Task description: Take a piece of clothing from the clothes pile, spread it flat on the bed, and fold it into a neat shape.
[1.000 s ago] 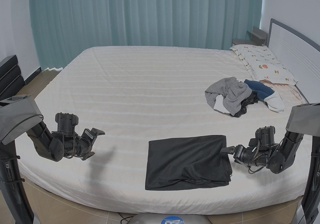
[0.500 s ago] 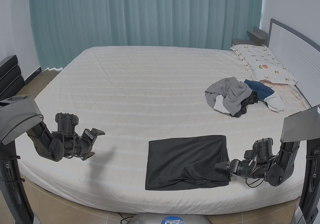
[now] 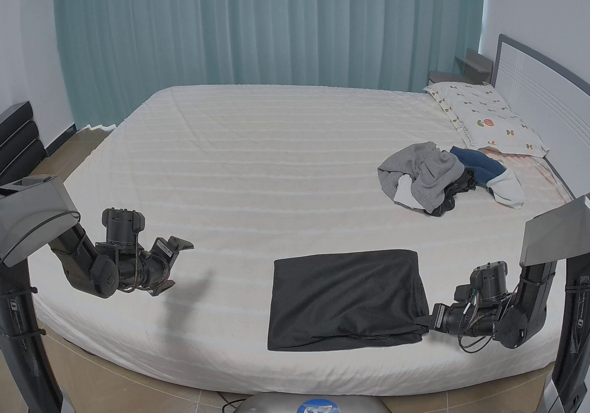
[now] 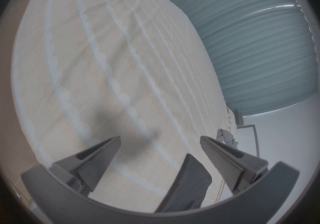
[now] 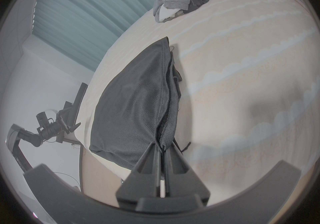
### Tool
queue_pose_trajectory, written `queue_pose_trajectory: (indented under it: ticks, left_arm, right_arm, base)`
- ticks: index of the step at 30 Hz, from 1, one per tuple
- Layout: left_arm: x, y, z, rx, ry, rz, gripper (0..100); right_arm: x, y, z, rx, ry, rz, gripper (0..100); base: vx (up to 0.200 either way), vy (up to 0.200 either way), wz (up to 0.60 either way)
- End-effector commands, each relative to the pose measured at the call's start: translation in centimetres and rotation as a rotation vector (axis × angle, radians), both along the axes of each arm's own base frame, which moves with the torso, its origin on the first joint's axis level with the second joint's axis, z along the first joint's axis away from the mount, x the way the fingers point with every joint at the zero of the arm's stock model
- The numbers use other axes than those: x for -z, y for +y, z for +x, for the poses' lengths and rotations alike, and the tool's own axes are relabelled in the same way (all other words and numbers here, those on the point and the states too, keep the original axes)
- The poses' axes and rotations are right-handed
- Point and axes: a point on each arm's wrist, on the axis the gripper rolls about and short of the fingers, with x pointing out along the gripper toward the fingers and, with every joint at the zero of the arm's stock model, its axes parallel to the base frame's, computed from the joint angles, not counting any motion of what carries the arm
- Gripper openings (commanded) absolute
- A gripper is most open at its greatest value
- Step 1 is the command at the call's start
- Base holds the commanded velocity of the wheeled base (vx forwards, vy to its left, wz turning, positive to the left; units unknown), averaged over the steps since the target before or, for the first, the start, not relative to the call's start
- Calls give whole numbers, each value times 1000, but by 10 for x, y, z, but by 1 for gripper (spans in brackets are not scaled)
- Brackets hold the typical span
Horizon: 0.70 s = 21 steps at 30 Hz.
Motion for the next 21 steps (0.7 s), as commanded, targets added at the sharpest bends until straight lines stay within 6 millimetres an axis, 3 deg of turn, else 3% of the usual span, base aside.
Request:
queue_pose_trajectory:
  ticks: [1, 21]
  left_arm:
    - [0, 0, 0, 0, -1, -1, 100]
    - [0, 0, 0, 0, -2, -1, 100]
  right_arm:
    - [-5, -4, -6, 2, -16, -4, 0]
    - [0, -16, -13, -14, -8, -61, 0]
  base:
    - [0, 0, 0]
    - [0, 0, 0]
